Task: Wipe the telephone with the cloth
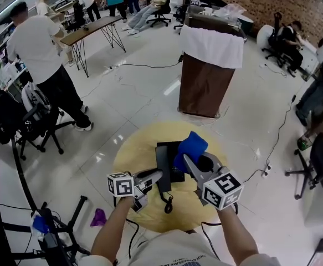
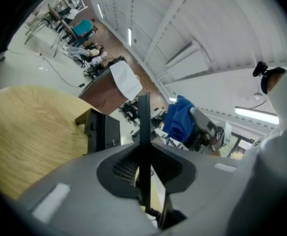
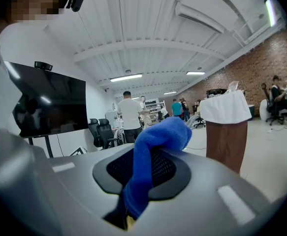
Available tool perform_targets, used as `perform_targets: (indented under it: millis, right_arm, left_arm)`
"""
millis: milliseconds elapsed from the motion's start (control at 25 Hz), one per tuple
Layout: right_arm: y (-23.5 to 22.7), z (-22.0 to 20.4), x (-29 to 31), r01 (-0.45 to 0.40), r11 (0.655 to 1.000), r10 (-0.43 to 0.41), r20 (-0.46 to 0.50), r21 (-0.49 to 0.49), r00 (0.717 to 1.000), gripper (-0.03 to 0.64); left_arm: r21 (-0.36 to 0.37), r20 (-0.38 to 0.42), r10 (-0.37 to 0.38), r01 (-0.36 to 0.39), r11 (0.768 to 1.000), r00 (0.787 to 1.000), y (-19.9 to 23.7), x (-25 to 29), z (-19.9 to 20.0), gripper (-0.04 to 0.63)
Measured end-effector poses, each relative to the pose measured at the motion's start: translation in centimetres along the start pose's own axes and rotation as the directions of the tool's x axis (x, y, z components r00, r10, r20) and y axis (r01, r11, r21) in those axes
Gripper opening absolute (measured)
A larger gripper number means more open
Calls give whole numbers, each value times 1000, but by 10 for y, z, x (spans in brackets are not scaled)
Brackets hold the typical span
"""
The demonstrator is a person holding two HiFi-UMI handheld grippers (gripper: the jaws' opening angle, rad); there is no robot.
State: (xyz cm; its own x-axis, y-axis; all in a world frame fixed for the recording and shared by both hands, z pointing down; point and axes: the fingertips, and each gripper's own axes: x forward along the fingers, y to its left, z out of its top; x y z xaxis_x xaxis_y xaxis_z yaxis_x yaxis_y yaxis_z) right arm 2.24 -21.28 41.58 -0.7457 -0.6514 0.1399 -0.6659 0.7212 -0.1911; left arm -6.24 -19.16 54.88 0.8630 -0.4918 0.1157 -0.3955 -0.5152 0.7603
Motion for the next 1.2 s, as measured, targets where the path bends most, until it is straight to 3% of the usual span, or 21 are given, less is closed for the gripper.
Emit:
perform_targets:
  millis: [640, 1200]
  right_arm:
    - [-15, -67, 4, -10, 999, 17, -155, 46, 988, 63]
    - [-15, -93, 11, -22, 999, 29, -242, 35, 970, 62]
  left_arm:
    - [-82, -62, 78, -83, 993, 995, 80, 14, -15, 61]
    - [-155, -70, 11, -22, 988, 997, 100, 26, -19, 60]
